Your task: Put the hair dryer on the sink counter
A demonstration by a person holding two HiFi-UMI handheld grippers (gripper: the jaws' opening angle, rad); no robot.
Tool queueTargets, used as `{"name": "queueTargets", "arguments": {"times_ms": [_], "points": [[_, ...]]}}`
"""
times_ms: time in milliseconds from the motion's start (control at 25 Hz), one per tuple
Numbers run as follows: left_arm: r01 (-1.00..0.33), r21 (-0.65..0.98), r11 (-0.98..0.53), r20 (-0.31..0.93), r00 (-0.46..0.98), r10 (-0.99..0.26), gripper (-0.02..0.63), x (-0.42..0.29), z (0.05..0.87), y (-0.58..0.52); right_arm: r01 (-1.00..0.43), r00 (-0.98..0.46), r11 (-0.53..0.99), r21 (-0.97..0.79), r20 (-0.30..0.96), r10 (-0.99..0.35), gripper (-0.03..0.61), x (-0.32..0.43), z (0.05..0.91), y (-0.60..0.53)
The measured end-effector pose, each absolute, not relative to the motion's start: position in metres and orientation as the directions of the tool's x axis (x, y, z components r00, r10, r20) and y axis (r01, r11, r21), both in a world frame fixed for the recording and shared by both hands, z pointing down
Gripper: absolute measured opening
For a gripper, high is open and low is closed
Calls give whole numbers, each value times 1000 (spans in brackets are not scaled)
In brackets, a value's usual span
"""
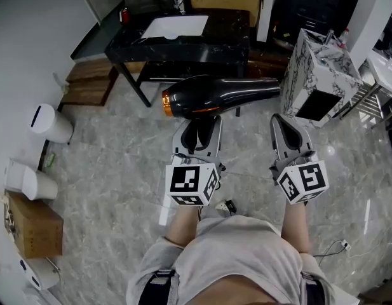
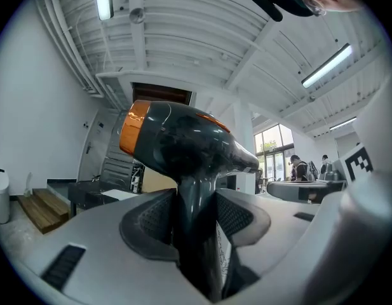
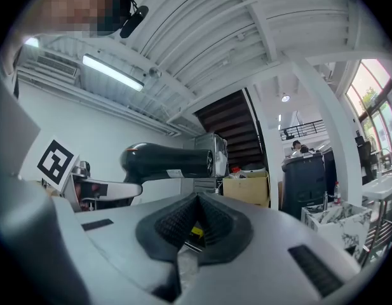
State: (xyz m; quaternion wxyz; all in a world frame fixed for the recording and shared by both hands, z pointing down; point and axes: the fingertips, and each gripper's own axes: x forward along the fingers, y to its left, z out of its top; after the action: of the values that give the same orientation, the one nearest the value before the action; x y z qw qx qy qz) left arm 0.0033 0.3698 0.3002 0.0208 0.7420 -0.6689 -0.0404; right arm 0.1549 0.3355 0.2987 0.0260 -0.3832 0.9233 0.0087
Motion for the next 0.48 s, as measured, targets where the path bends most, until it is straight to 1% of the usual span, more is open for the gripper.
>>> {"name": "queueTargets", "arguments": {"times_ms": [480], "points": [[-984, 95, -150, -33, 147, -989, 193, -24, 304, 309, -732, -680, 681, -17, -43, -732, 10, 129, 308, 282]]}}
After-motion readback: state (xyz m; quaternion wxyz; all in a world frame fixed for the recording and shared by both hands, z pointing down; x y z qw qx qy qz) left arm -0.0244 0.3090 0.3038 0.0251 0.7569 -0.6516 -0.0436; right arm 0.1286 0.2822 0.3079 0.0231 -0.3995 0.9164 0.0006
